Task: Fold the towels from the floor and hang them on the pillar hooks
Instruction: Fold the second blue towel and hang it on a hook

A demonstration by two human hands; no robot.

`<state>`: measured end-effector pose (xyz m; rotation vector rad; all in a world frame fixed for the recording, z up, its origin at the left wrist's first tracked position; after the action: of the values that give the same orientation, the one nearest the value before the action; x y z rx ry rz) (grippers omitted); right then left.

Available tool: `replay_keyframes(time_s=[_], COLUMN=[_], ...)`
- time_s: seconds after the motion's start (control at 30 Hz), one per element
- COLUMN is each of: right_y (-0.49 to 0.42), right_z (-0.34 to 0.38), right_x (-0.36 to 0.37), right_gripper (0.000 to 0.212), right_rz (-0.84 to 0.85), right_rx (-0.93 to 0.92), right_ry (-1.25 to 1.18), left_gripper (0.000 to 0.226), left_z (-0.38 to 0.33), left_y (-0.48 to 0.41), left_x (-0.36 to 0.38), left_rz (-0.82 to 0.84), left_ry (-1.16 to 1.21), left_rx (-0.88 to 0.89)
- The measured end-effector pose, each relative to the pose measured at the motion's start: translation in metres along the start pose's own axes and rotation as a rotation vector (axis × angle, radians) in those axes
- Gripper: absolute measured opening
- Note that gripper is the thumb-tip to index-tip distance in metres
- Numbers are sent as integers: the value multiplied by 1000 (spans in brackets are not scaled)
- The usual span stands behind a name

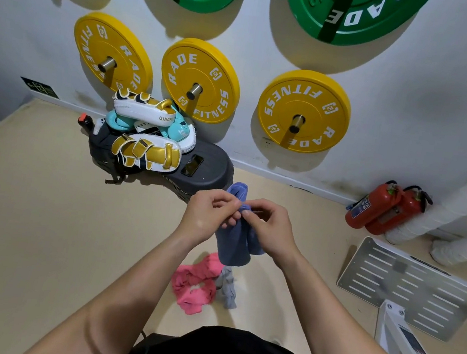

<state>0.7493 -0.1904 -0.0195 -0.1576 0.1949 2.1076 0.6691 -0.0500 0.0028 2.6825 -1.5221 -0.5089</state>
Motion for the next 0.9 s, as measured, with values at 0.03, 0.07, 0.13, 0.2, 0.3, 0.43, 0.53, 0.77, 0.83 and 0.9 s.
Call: replay_keyframes(time_s=[0.03, 0.07, 0.13, 0.2, 0.3, 0.43, 0.53, 0.77, 0.83, 0.9], right_y=[-2, -4, -6, -9, -13, -15, -15, -19, -20, -19], right_z=[1, 2, 8, 14, 20, 23, 22, 10, -2, -11], right_x=[-3, -7, -14, -20, -26, -28, -29, -36, -37, -32], right_gripper=[15, 17, 21, 20, 19, 23, 26, 22, 20, 20], right_rz=[14, 35, 88, 124, 158, 187, 196, 144, 118, 99], right_rx=[-9, -18, -41, -62, -99, -149, -167, -93, -41, -3], right_ry=[20, 41, 77, 102, 140, 158, 162, 326, 436, 495], left_gripper=[14, 18, 18, 12, 20, 18, 8, 12, 13, 16], left_z=[-1, -1, 5, 11, 15, 15, 15, 8, 1, -8], left_y=[0, -2, -9, -16, -17, -14, -12, -18, -22, -26], left_x=[-3, -8, -20, -32, -38, -40, -37, -43, -47, -46], left_rz=[-1, -31, -146, -209, -99, 104, 157, -9, -69, -95], left_ry=[4, -19, -94, -144, -167, -147, -202, -228, -245, -298], left_rx=[-19, -32, -54, -102, -241, -368, -385, -366, -292, -200])
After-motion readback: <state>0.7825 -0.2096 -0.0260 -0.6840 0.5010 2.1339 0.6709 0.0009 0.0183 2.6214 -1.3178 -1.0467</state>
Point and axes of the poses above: each hand's wrist, its own y-axis away from the middle knuckle, its own x-axis out of the palm, z = x × y, the point moved 1 cm from there along -y, towards the middle knuckle, and after that the axes turned 3 degrees about -z, right-handed, at the moved point
